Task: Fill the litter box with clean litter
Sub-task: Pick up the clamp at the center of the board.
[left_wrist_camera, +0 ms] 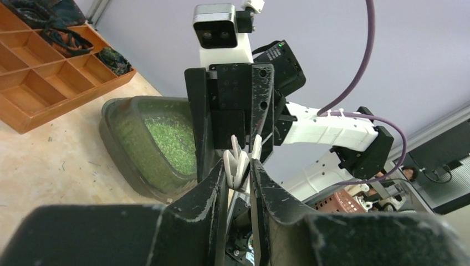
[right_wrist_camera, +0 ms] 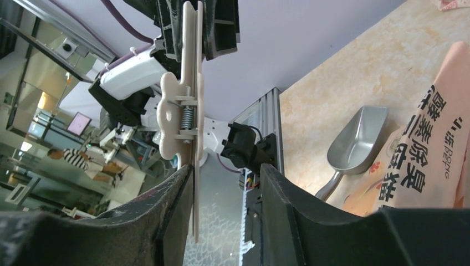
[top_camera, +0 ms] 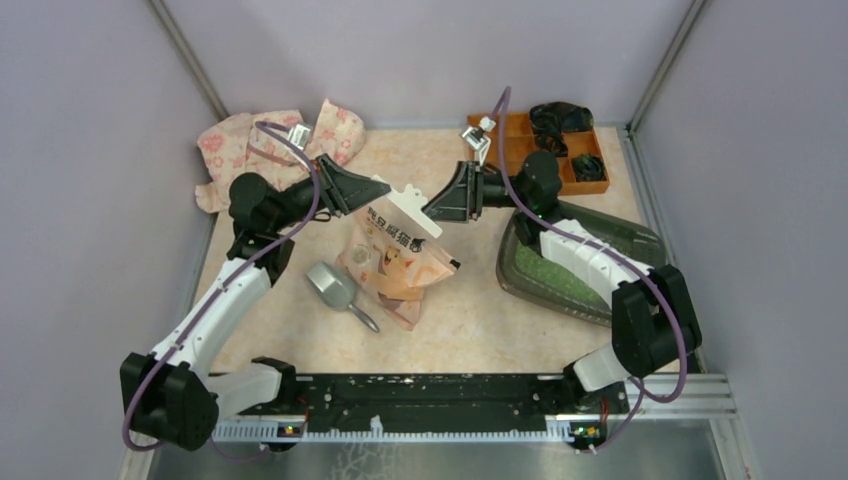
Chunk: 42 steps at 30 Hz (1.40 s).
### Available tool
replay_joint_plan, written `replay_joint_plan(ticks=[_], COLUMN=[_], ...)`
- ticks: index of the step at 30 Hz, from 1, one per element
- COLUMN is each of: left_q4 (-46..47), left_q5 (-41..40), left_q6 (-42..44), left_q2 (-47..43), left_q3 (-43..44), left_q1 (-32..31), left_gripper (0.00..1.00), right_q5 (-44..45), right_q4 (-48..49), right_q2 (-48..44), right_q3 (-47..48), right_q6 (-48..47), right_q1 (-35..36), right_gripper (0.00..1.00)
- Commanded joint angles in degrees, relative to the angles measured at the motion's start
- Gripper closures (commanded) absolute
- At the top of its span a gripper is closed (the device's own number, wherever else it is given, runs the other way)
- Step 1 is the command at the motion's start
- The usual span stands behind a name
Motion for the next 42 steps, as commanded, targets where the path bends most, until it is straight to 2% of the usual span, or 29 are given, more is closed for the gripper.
replay_joint_plan(ticks=[1, 4, 6, 8, 12, 14, 16, 18, 22, 27, 34, 37, 42], left_q4=[-2.8, -3.7, -4.0, -3.5, -0.8, -0.3, 0.8, 2.3, 5.9, 10.5, 11.9, 12.2, 12.2], left_q5=[-2.2, -2.5, -3.0, -2.4, 0.4, 2.0, 3.5, 5.0, 7.7, 10.0, 11.1, 11.7, 11.7], left_q6=[3.4, 4.4, 5.8, 6.5, 6.5, 6.2, 5.4, 4.5, 1.7, -2.6, -4.1, -4.4, -4.3], left_q2=[-0.2, 0.6, 1.5, 2.6, 5.6, 7.2, 8.4, 9.4, 11.0, 12.3, 12.7, 12.6, 12.2], left_q3=[1.1, 2.2, 2.8, 3.6, 5.9, 7.4, 8.5, 9.2, 9.6, 9.4, 9.5, 9.3, 8.6], left_q1=[0.1, 0.1, 0.1, 0.1, 0.1, 0.2, 0.2, 0.2, 0.4, 0.4, 0.4, 0.4, 0.5], left_gripper=[0.76, 0.78, 0.78, 0.78, 0.78, 0.79, 0.79, 0.79, 0.79, 0.79, 0.79, 0.78, 0.79], right_q5=[2.3, 6.5, 9.4, 6.7, 3.8, 2.9, 7.0, 11.5, 17.5, 15.5, 7.6, 7.1, 5.3], right_q4=[-0.3, -19.0, -29.3, -23.5, -22.7, -28.8, -42.2, -50.1, -49.0, -43.0, -20.1, -16.1, -3.6], right_q2=[0.4, -0.4, -0.6, -0.7, -1.8, -2.2, -3.2, -4.7, -9.8, -12.7, -14.1, -13.3, -10.5], right_q3=[2.2, 5.9, 8.8, 7.8, 6.8, 7.8, 10.6, 11.7, 8.7, 5.9, -0.6, -0.6, -0.7], right_q6=[-0.8, -11.2, -15.3, -11.2, -10.5, -14.4, -24.2, -30.5, -30.3, -28.6, -16.2, -13.9, -4.8], right_q1=[0.9, 0.9, 1.0, 1.1, 1.1, 1.1, 0.9, 0.7, -1.2, -1.8, -2.1, -2.1, -2.0], right_gripper=[0.47, 0.38, 0.39, 0.43, 0.38, 0.37, 0.37, 0.37, 0.37, 0.38, 0.41, 0.44, 0.46])
